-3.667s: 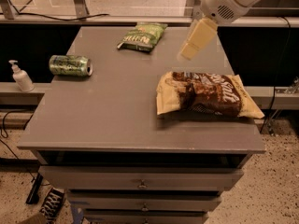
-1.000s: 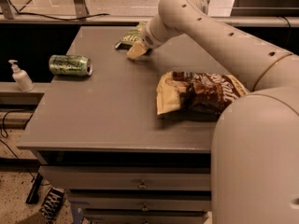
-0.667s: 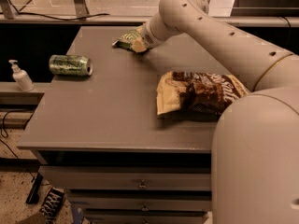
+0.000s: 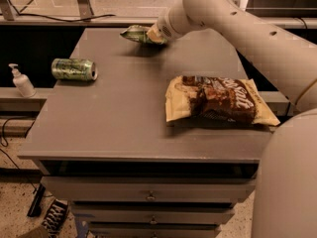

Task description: Move green jalapeno chip bag near brown chip bag

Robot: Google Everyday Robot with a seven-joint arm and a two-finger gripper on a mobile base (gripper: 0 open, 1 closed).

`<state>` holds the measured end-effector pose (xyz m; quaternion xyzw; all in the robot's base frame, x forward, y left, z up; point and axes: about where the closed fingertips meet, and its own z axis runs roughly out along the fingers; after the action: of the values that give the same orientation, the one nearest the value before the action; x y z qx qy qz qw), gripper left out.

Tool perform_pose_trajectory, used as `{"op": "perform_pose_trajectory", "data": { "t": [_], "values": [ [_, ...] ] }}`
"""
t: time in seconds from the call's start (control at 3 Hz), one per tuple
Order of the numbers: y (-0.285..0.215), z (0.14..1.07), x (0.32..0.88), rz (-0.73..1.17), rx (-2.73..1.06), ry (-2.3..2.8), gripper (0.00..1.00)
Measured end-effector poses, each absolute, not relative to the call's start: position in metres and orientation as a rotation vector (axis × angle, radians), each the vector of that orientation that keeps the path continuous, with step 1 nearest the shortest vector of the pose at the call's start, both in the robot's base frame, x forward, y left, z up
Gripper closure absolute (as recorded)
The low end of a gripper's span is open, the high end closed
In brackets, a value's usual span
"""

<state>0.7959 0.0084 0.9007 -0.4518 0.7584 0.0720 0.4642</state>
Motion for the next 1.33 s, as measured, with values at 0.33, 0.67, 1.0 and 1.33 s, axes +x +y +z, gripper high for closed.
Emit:
{"op": "perform_pose_trajectory", "data": {
  "t": [0.33,0.67,1.0,1.33],
  "values": [
    [-0.005,0.927,0.771,0.191,-1.101,1.806,1.00],
    [-0.002,0.945,0.728,0.254,-1.136,1.755,1.00],
    [0.016,0.962,0.689,0.360,-1.188,1.690,1.00],
    [0.037,0.974,0.657,0.447,-1.236,1.641,1.00]
  ]
}}
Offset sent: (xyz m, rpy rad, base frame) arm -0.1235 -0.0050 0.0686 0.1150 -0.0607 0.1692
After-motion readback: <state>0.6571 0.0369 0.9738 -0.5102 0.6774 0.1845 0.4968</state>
